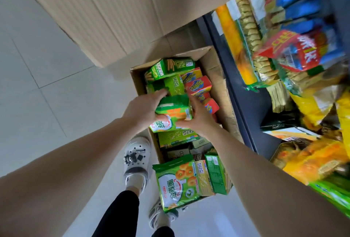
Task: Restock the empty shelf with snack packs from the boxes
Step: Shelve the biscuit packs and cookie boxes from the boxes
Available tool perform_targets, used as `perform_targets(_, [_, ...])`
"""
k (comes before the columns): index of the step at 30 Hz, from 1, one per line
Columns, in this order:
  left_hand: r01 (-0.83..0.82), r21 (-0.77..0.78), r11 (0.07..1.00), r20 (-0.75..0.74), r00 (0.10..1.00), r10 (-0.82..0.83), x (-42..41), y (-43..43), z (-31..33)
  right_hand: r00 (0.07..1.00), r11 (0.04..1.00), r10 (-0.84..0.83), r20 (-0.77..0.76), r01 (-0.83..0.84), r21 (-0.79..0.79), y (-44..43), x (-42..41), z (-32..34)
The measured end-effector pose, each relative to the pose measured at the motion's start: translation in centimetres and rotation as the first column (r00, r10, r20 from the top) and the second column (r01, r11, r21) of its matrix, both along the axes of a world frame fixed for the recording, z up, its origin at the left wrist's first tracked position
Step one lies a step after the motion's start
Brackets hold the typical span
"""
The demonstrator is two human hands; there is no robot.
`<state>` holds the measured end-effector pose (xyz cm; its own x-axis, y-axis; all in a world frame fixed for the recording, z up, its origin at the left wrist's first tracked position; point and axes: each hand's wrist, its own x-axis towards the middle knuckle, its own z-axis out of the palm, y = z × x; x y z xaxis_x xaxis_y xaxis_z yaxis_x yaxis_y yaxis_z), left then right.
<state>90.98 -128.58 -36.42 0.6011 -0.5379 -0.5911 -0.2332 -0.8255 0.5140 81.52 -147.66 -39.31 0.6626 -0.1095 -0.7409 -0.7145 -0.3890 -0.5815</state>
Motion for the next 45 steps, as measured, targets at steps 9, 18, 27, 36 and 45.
perform_targets(9, [-0.536,-0.075,0.841,-0.386,0.793,0.471,-4.6,-0.4,-1.1,0.936,0.910,-0.311,-0.163,0.342,0.233,-1.6,-2.9,2.6])
perform_targets(18, [-0.636,-0.099,0.766,-0.443,0.717,0.538,-6.4,-3.6,-2.4,0.848,0.801,-0.460,-0.265,0.525,0.287,-6.6,-5.7,3.3])
perform_targets(27, [-0.775,-0.035,0.632,-0.215,0.623,0.752,-11.0,0.1,-1.9,0.983,0.935,-0.123,-0.138,0.067,-0.349,-6.9,-16.2,1.6])
perform_targets(36, [-0.911,-0.053,0.409,-0.126,0.412,0.902,-15.9,4.7,-0.8,0.943,0.877,0.314,0.111,-0.243,-0.414,1.2,-17.3,1.1])
perform_targets(45, [-0.926,-0.014,0.378,-0.027,0.378,0.925,-17.0,7.4,-2.9,0.795,0.766,0.582,-0.168,-0.606,-0.215,3.9,-15.5,-1.2])
